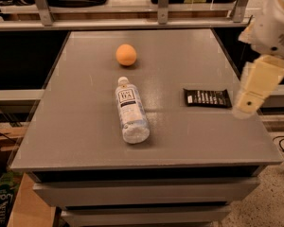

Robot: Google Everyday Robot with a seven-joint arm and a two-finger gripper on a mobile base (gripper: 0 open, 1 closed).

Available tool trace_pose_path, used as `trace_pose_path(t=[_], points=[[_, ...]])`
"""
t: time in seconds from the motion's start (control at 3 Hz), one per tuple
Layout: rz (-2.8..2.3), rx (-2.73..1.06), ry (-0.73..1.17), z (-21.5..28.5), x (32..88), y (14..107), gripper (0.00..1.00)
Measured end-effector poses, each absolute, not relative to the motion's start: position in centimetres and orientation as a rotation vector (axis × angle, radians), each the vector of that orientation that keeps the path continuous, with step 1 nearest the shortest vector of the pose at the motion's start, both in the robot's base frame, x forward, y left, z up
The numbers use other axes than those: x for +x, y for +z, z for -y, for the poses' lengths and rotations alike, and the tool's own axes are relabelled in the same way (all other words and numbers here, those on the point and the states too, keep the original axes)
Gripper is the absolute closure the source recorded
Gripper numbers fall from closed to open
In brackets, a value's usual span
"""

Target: Place blue plastic bottle upright

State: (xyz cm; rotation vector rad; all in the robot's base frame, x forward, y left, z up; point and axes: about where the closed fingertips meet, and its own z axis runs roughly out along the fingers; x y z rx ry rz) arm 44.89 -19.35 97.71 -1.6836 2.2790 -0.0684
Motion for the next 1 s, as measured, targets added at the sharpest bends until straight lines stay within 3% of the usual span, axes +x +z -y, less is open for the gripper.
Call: trace_pose_path(t=[0.67, 1.0], points=[[-2.478, -1.475, 0.062, 12.7, 47.6, 95.2, 0.00], [-2.525, -1.372, 0.072, 12.6, 47.7, 95.4, 0.00]])
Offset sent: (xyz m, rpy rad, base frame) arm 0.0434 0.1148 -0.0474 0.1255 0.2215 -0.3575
